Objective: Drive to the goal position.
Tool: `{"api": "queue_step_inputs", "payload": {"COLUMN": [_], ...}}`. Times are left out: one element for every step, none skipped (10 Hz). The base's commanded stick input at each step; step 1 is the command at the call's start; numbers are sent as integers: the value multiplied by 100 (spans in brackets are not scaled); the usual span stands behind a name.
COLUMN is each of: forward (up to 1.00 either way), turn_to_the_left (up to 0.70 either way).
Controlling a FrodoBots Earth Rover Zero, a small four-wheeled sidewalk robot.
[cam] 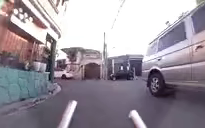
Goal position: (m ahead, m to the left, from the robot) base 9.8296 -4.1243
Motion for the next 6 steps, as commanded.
{"api": "queue_step_inputs", "payload": {"forward": [85, 85, 85, 85, 85, 85], "turn_to_the_left": [-5, -34, -34, -34, -34, -34]}}
